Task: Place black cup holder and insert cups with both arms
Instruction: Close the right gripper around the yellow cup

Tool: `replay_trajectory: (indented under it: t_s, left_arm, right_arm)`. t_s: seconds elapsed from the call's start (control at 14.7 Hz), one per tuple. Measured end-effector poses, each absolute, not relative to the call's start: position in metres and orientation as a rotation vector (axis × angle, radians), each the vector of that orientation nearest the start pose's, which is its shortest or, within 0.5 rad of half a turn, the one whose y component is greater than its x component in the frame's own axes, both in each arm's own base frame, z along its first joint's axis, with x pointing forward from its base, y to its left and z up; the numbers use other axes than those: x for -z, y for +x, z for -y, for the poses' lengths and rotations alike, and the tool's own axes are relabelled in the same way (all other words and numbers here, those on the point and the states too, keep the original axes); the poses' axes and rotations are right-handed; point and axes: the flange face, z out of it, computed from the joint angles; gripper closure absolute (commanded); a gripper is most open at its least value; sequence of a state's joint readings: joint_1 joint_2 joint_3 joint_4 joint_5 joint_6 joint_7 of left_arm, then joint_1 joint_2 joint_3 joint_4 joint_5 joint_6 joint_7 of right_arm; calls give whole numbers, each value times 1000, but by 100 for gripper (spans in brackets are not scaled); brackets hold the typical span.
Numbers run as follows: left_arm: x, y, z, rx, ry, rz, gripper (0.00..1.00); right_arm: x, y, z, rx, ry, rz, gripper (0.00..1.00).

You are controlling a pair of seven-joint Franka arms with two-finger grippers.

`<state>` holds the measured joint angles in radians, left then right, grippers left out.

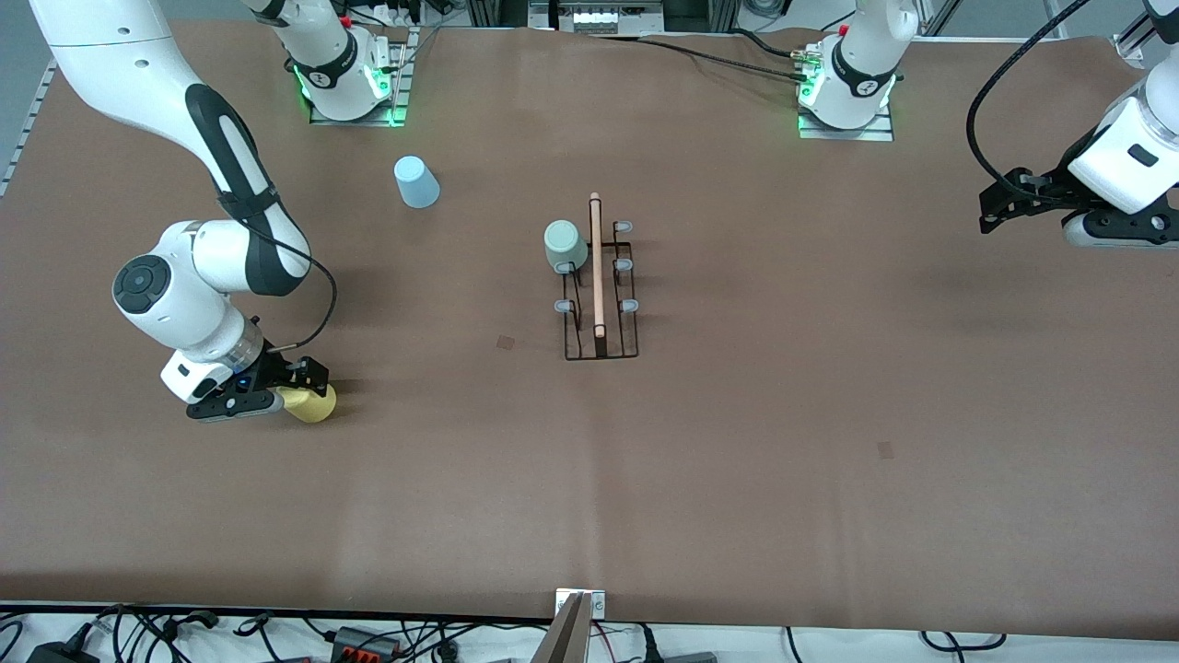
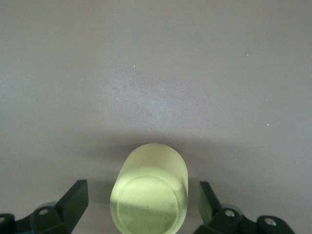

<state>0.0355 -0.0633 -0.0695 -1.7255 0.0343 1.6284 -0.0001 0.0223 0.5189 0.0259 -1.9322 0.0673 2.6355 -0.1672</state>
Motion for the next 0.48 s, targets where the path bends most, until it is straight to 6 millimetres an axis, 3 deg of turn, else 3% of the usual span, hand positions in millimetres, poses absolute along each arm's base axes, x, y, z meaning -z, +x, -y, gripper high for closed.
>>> replay_trajectory:
  t_s: [0.48]
  left_arm:
    - [-591,536,16,-52,-3101,-57,0]
  right_arm:
    - [-217,636,-21,239,-3089,223,0]
